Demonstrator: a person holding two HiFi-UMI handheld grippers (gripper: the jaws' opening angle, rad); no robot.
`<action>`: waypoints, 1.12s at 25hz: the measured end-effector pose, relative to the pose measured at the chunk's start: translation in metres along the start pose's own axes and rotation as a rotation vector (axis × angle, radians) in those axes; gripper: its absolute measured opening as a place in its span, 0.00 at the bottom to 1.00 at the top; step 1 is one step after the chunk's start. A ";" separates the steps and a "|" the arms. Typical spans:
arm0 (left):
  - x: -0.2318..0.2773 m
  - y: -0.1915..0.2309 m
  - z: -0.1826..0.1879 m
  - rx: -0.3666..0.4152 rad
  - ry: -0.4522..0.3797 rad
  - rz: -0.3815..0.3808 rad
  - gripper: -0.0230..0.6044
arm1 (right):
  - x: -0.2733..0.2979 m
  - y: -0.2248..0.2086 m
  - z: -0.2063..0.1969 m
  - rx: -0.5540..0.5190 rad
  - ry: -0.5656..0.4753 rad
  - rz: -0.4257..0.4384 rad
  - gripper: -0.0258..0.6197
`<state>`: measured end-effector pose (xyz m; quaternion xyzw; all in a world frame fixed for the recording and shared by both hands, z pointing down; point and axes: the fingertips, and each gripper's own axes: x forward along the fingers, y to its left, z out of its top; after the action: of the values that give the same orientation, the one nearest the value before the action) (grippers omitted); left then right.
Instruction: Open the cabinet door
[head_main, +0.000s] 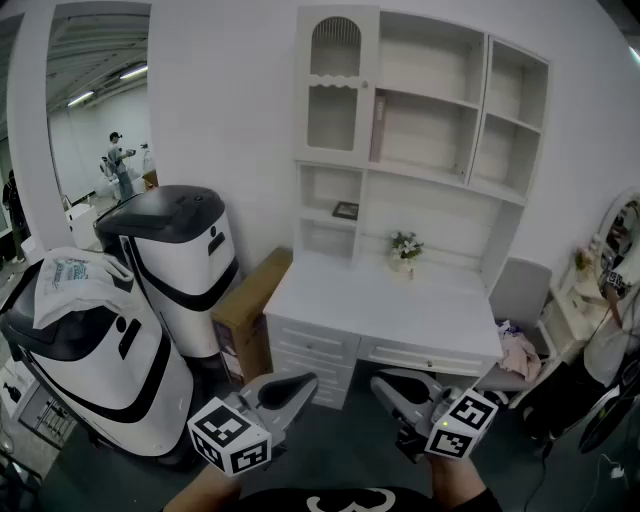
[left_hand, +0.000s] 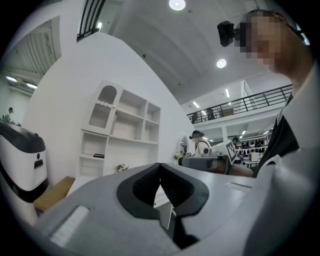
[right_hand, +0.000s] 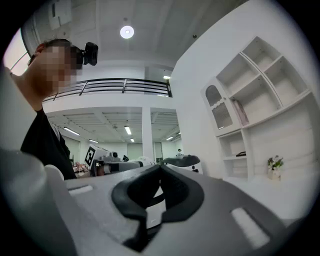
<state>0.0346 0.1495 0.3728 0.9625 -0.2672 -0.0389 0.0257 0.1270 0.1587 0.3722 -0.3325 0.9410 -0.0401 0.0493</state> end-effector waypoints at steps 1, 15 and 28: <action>-0.002 -0.001 0.001 0.001 -0.002 0.000 0.05 | 0.000 0.002 0.000 0.000 0.001 0.000 0.04; -0.004 -0.006 0.006 0.015 -0.007 -0.001 0.05 | -0.005 0.004 -0.005 -0.012 0.029 -0.009 0.04; 0.055 0.045 -0.005 0.032 0.026 0.034 0.05 | 0.021 -0.077 -0.012 0.036 0.018 0.024 0.04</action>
<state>0.0594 0.0827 0.3772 0.9585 -0.2837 -0.0218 0.0144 0.1574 0.0860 0.3912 -0.3197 0.9445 -0.0593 0.0475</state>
